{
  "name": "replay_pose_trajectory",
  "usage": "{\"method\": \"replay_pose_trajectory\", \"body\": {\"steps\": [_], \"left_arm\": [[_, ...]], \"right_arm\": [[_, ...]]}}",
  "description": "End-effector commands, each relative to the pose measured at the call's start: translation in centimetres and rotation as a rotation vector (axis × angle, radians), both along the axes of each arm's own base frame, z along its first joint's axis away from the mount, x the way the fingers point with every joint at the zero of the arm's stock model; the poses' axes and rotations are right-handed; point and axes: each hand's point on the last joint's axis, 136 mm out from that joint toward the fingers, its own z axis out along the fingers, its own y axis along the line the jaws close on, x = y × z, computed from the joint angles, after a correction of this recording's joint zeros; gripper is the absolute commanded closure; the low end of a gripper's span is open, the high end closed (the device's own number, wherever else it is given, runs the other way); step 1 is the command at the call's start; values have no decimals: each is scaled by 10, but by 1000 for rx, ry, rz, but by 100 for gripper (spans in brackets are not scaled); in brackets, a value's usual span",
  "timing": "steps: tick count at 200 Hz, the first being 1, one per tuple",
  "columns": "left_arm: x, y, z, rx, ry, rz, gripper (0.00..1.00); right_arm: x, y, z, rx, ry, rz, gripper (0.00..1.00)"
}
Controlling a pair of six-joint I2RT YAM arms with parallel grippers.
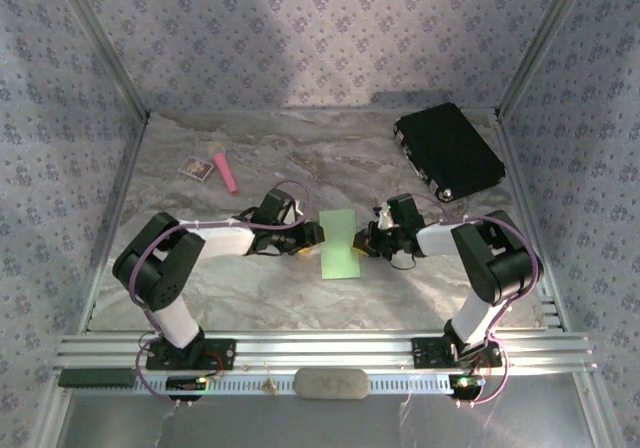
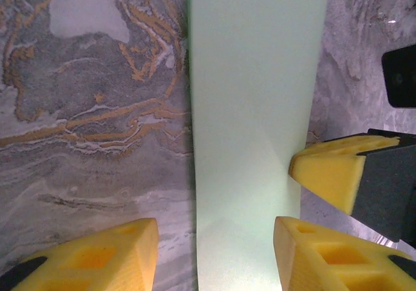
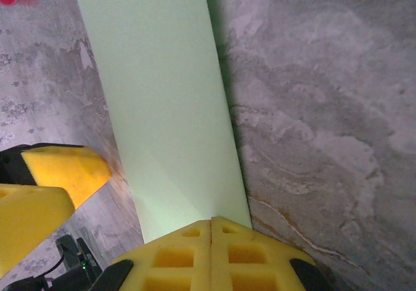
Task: Fold a paper plane with a square sheet of paper (pick it up from the middle)
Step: Third fold the triangle at the center of the table.
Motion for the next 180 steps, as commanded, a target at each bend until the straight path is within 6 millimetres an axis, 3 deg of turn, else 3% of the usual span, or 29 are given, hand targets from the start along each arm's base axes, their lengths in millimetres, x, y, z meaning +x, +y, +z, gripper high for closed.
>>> {"method": "replay_pose_trajectory", "body": {"steps": [1, 101, 180], "left_arm": [[5, -15, 10, -52, -11, -26, 54], [4, -22, -6, -60, 41, -33, 62], [3, -27, 0, -93, 37, -43, 76]], "right_arm": [[-17, -16, -26, -47, 103, -46, 95], [-21, -19, -31, -64, 115, -47, 95], [-20, -18, -30, -61, 109, -47, 95]]}}
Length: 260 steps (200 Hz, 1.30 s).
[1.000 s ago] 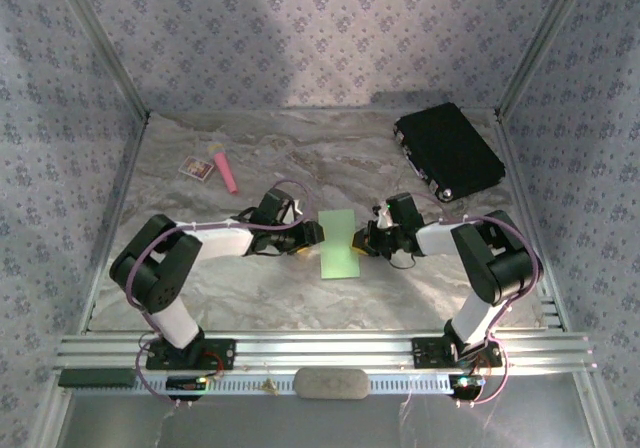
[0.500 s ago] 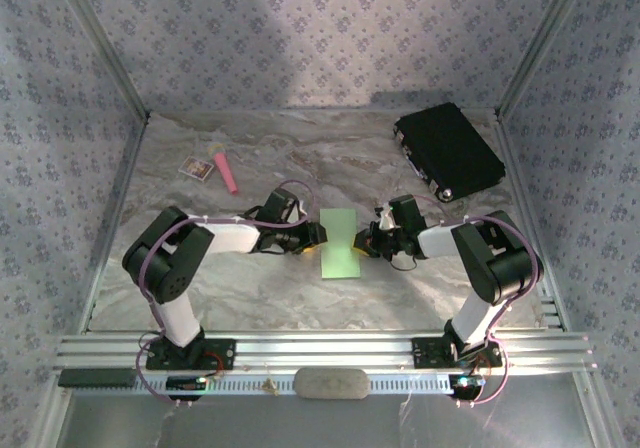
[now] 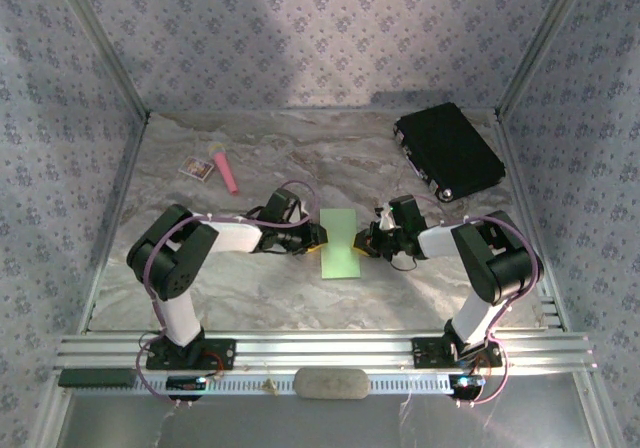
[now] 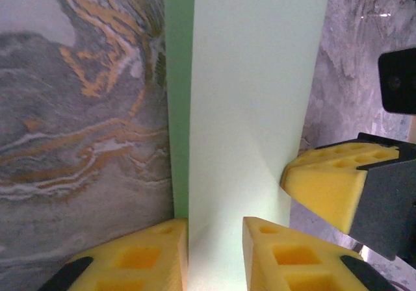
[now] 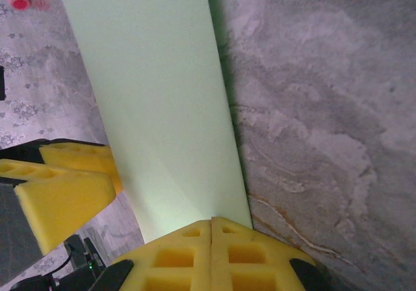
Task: Fold a paper plane with a square sheet of paper (pick it up from the middle)
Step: Third fold the triangle at the center of the table.
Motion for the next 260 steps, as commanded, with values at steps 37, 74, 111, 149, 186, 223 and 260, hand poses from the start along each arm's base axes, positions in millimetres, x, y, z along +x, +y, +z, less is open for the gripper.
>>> {"method": "replay_pose_trajectory", "body": {"steps": [37, 74, 111, 149, 186, 223, 260], "left_arm": [[1, -7, 9, -28, -14, -14, 81], [0, -5, 12, -25, -22, -12, 92], [0, 7, 24, -18, -36, -20, 100], [-2, 18, 35, -36, -35, -5, 100], [-4, 22, 37, -34, -22, -2, 100], [-5, 24, 36, -29, -15, 4, 100], [-4, 23, 38, -32, -19, 4, 100]], "right_arm": [[-19, -17, -29, -80, 113, -36, 95], [-15, -12, -19, -56, 75, -25, 92], [-5, -7, 19, -16, -48, -13, 75], [-10, 4, 61, -150, -270, 114, 60], [-23, 22, 72, -353, -562, 263, 54], [-40, 45, 79, -488, -852, 399, 47], [-62, 72, 78, -606, -1085, 544, 45]]}}
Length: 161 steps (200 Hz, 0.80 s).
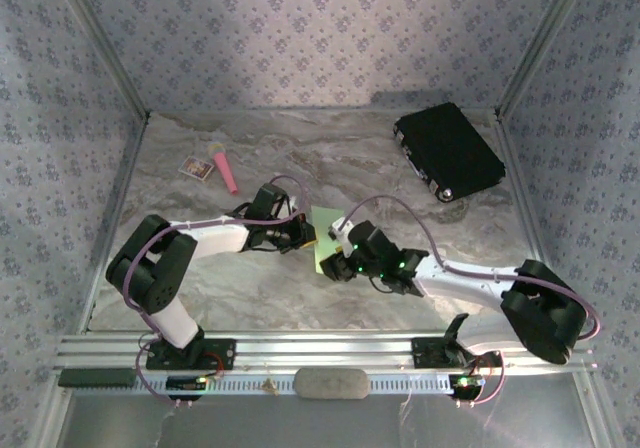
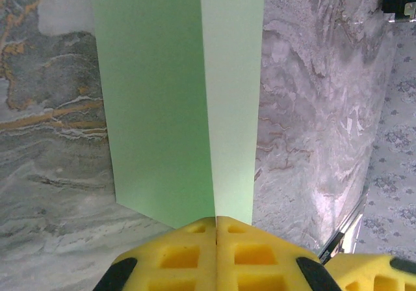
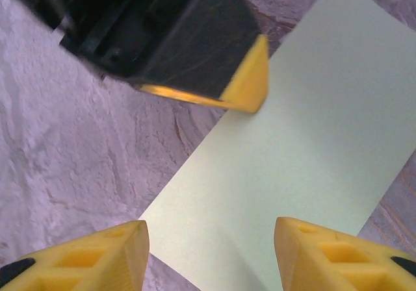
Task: Fold a paper plane with a square sheet of paper (pick it up from the middle)
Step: Third fold the triangle at the center of the table.
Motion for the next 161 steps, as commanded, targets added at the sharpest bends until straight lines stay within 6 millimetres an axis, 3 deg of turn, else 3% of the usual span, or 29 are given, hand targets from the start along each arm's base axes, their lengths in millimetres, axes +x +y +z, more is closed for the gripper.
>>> {"method": "replay_pose_trajectory", "body": {"steps": [1, 19, 33, 102, 131, 161], "left_arm": [[-2, 0, 12, -20, -19, -16, 100], [-2, 0, 13, -22, -19, -16, 100], [-2, 0, 13, -23, -22, -16, 100], [-1, 1, 12, -25, -21, -8, 100], [-2, 1, 12, -25, -20, -8, 100], [-1, 1, 12, -23, -21, -7, 100]], "right_arm": [[3, 7, 6, -135, -256, 59, 45], [-4, 16, 3, -176, -337, 78, 43], [-7, 19, 1, -206, -384, 67, 32], [-13, 24, -25, -399, -563, 50, 32], [-8, 23, -27, -424, -593, 14, 37], [-9, 22, -28, -417, -587, 8, 51]]}}
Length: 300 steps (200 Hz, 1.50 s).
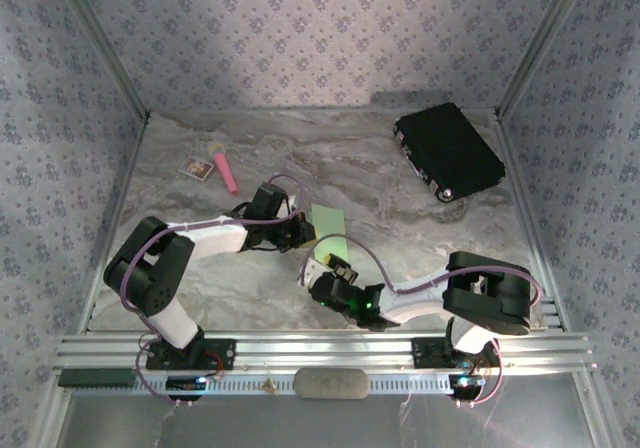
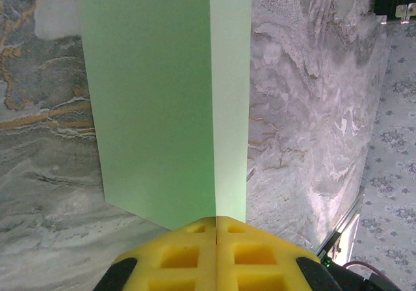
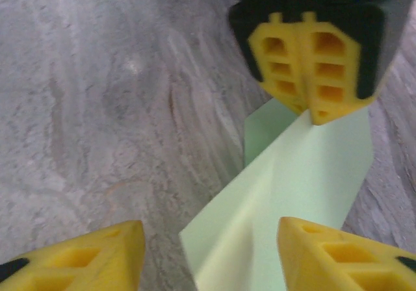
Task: Fold a paper plane with a square sheet of paper (pick it up from the middle)
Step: Third fold the triangle at the center of the table.
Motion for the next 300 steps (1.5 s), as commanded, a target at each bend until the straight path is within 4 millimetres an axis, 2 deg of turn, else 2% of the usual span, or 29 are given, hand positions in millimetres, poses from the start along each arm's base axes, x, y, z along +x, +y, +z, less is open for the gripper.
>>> {"method": "replay_pose_trajectory", "body": {"steps": [1, 42, 89, 170, 205, 231, 256, 279, 300], "left_arm": [[-2, 1, 7, -17, -9, -9, 100], [-2, 1, 5, -14, -7, -8, 100], [-3, 1, 3, -11, -4, -6, 100], [-3, 1, 1, -11, -1, -6, 100], [-2, 1, 2, -11, -2, -5, 100], [-2, 1, 1, -11, -1, -5, 100], [-2, 1, 2, -10, -4, -4, 100], [-2, 2, 2, -7, -4, -2, 97], [-2, 2, 4, -6, -11, 1, 88]], "right_arm": [[6, -1, 9, 22, -48, -40, 51], [3, -4, 9, 42, -28, -37, 64], [0, -4, 10, 67, -16, -29, 73], [2, -1, 13, 91, -24, -38, 72], [1, -2, 14, 101, -20, -38, 75], [2, -3, 14, 106, -14, -43, 84], [2, -4, 13, 106, -3, -47, 89], [2, -6, 12, 109, 7, -50, 94], [2, -6, 12, 118, 18, -49, 98]]}}
